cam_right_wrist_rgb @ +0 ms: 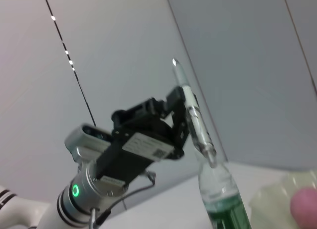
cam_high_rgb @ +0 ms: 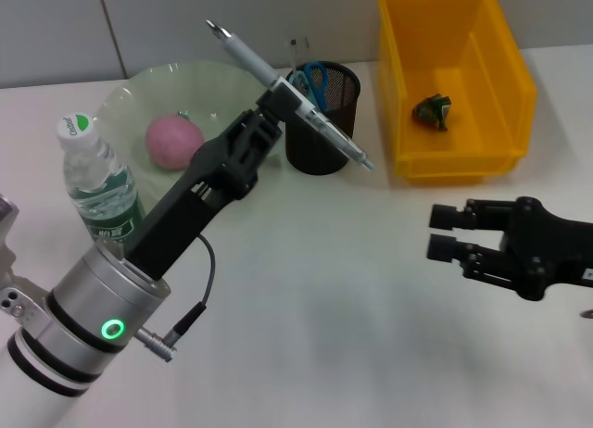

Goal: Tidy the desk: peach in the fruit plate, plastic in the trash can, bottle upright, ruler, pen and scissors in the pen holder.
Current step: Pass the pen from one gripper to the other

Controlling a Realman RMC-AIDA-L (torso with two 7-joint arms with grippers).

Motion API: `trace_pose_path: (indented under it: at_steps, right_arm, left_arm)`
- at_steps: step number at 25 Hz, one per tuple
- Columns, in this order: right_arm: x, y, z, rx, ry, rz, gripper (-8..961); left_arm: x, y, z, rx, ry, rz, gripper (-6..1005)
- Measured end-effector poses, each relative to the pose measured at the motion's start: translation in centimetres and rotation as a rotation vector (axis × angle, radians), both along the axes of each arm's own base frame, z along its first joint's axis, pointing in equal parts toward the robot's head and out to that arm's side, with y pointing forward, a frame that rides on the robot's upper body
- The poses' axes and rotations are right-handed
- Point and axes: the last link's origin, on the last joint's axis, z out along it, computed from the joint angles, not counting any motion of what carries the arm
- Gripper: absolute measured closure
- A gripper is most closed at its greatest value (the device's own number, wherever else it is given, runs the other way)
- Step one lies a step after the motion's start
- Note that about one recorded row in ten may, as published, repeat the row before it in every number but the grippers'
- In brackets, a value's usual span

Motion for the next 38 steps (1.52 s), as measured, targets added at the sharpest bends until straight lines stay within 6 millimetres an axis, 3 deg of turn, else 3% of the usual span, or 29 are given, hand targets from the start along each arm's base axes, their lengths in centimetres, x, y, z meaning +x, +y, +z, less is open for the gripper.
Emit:
trace_pose_path:
  at_steps: [23, 38]
  right_arm:
    - [-2.2, 0.0, -6.2, 0.557, 0.027, 0.171, 463]
    - [-4.2, 1.8, -7.8, 0.551, -0.001, 0.226, 460]
  left_arm:
    - [-2.7, 0.7, -0.2, -0.142, -0.135, 0.239, 800]
    - [-2.6, 0.7, -0.3, -0.159, -0.137, 0.236, 791]
